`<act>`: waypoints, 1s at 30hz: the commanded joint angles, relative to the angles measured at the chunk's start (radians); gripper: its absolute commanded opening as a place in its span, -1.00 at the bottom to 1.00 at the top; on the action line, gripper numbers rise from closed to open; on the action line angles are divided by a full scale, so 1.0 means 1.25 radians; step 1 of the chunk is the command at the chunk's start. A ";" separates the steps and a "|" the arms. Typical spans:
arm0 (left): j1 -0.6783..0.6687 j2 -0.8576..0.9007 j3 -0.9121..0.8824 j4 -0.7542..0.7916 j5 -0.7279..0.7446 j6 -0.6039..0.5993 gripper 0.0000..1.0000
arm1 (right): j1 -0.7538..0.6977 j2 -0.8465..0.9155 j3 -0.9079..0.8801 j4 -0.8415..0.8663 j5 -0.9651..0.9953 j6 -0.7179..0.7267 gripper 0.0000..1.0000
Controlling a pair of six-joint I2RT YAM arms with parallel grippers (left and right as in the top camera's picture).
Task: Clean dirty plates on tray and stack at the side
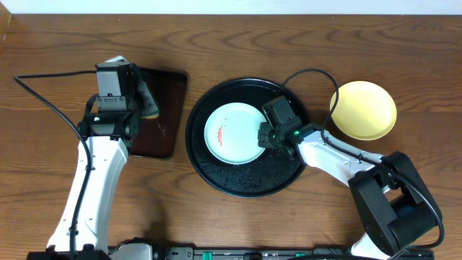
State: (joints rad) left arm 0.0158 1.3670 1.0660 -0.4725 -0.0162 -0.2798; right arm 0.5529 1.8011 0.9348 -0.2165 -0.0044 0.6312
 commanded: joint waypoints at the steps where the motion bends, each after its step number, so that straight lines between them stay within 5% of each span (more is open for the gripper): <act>1: -0.005 0.003 0.012 -0.004 0.141 0.011 -0.85 | -0.009 0.014 0.003 -0.006 0.024 -0.009 -0.46; 7: -0.010 -0.047 0.012 -0.008 0.189 0.003 -0.85 | -0.009 0.014 0.003 -0.009 0.024 -0.009 -0.46; 15: -0.090 -0.044 -0.004 -0.028 0.261 -0.201 -0.85 | -0.009 0.014 0.003 -0.005 0.024 -0.009 -0.48; 30: -0.331 0.226 -0.015 0.081 0.261 -0.278 -0.85 | -0.009 0.014 0.003 -0.006 0.024 -0.009 -0.49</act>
State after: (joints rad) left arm -0.3649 1.6062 1.0576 -0.3992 0.2974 -0.5812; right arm 0.5529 1.8011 0.9348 -0.2173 -0.0032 0.6312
